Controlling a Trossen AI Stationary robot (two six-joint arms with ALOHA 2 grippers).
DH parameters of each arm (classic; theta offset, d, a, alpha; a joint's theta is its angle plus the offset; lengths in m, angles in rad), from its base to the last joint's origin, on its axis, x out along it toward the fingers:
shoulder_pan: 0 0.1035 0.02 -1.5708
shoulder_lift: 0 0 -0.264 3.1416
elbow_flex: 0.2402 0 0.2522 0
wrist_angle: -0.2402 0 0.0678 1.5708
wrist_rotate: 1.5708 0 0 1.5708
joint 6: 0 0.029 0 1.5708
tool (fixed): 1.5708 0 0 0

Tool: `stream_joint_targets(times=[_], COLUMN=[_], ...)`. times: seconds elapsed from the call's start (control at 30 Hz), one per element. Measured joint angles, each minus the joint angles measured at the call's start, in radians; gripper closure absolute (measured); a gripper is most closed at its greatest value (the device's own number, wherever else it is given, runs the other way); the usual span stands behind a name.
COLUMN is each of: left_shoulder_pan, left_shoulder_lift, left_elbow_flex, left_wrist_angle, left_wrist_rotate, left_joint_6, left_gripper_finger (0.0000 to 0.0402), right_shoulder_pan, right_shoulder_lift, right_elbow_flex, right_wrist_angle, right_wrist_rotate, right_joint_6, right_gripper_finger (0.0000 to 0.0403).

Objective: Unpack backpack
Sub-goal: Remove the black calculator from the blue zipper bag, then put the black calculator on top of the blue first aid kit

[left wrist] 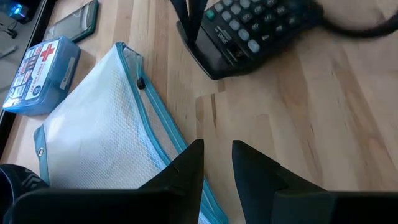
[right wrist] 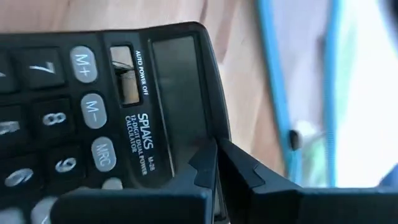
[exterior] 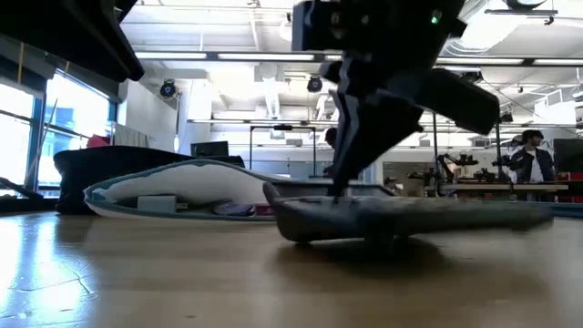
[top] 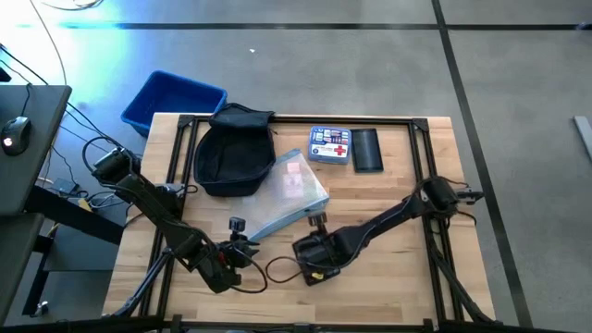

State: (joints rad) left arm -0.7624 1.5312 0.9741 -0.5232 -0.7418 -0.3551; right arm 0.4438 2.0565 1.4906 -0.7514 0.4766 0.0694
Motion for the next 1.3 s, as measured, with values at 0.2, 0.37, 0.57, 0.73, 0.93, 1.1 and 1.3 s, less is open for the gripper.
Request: stream_joint_targets(times=[0.2, 0.37, 0.57, 0.73, 0.93, 1.1, 1.3], left_shoulder_pan=[0.003, 0.005, 0.050, 0.104, 0.169, 0.194, 0.193], left_shoulder_lift=[0.001, 0.011, 0.099, 0.227, 0.334, 0.343, 0.342], left_elbow_flex=[0.000, 0.000, 0.000, 0.000, -0.001, -0.001, -0.001], left_wrist_angle=[0.003, 0.073, 0.332, 0.528, 0.538, 0.539, 0.554], left_wrist_rotate=[-0.001, 0.017, 0.223, 0.312, 0.314, 0.342, 0.343], left_joint_6=[-0.011, -0.001, 0.186, 0.300, 0.274, 0.258, 0.264], left_gripper_finger=[0.0337, 0.0337, 0.0337, 0.0337, 0.0337, 0.0337, 0.0337], right_shoulder_pan=[0.052, 0.094, 0.035, -0.046, -0.170, -0.246, -0.312], right_shoulder_lift=[-0.043, -0.087, -0.148, -0.158, -0.159, -0.206, -0.369], right_elbow_flex=[0.000, 0.000, 0.000, 0.000, -0.003, -0.196, -0.598], right_wrist_angle=[0.018, -0.035, -0.259, -0.277, -0.286, -0.049, 0.541], right_wrist_rotate=[0.044, 0.037, -0.085, -0.240, -0.346, -0.575, -0.728], right_joint_6=[0.030, 0.146, 0.294, 0.219, 0.164, 0.133, 0.284], right_gripper_finger=[0.0403, 0.0394, 0.0315, 0.0222, 0.0129, 0.0110, 0.0118])
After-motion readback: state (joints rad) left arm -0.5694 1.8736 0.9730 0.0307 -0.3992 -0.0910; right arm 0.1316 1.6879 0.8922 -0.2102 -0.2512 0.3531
